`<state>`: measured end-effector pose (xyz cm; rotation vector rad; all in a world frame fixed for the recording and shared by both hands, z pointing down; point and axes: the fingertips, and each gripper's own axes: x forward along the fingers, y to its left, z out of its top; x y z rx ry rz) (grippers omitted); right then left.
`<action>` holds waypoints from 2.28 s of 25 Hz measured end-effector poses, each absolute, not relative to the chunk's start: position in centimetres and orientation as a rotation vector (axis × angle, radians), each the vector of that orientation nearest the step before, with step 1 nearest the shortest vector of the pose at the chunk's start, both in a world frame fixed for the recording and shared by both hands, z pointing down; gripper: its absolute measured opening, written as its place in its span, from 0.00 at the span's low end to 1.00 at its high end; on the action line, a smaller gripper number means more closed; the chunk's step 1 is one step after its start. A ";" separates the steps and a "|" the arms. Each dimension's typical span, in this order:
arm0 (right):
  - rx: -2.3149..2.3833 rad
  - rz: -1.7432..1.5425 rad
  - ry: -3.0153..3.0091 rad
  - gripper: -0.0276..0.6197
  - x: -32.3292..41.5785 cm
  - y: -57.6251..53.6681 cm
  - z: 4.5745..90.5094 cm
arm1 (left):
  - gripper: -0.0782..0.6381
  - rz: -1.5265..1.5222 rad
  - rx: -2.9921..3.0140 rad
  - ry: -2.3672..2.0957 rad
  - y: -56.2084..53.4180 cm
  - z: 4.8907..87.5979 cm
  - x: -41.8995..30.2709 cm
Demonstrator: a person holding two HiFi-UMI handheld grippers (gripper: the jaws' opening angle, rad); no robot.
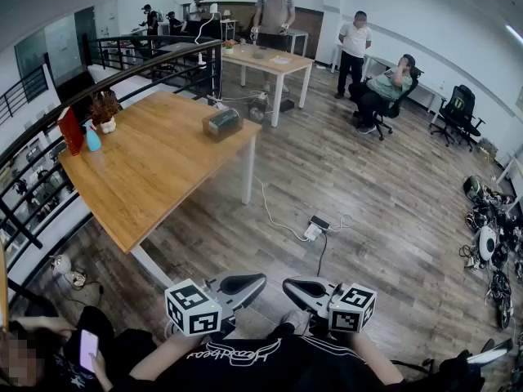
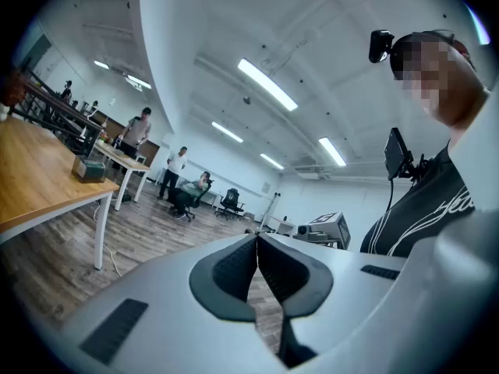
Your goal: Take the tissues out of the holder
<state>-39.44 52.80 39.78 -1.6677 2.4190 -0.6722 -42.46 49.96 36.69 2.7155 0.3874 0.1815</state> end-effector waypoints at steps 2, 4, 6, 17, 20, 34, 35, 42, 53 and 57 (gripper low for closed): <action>-1.677 -0.659 2.424 0.07 -39.4 52.4 39.5 | 0.13 0.184 2.717 0.398 49.8 36.5 -42.3; -1.680 -0.642 2.434 0.07 -39.3 52.2 39.0 | 0.13 0.187 2.718 0.409 49.6 36.2 -42.0; -1.680 -0.640 2.440 0.07 -39.0 52.4 38.6 | 0.13 0.189 2.713 0.414 49.6 35.9 -41.5; -1.742 -0.675 2.356 0.07 -35.6 52.3 41.0 | 0.13 0.215 2.666 0.408 48.9 37.6 -38.9; -1.723 -0.700 2.348 0.07 -34.2 51.2 41.8 | 0.13 0.230 2.663 0.391 47.9 38.1 -37.7; -1.572 -0.800 2.372 0.07 -22.7 42.4 43.9 | 0.13 0.295 2.616 0.273 39.6 40.8 -26.0; -1.570 -0.804 2.373 0.07 -21.4 41.6 43.9 | 0.13 0.297 2.613 0.272 38.9 40.8 -24.6; -1.480 -0.827 2.297 0.07 -12.2 36.7 43.4 | 0.13 0.305 2.618 0.252 34.1 40.8 -16.1; -1.376 -0.825 2.356 0.07 -4.6 32.2 43.4 | 0.13 0.319 2.656 0.216 29.7 41.3 -7.9; -1.357 -0.826 2.387 0.07 -4.2 31.0 43.4 | 0.13 0.320 2.649 0.204 28.6 41.6 -6.9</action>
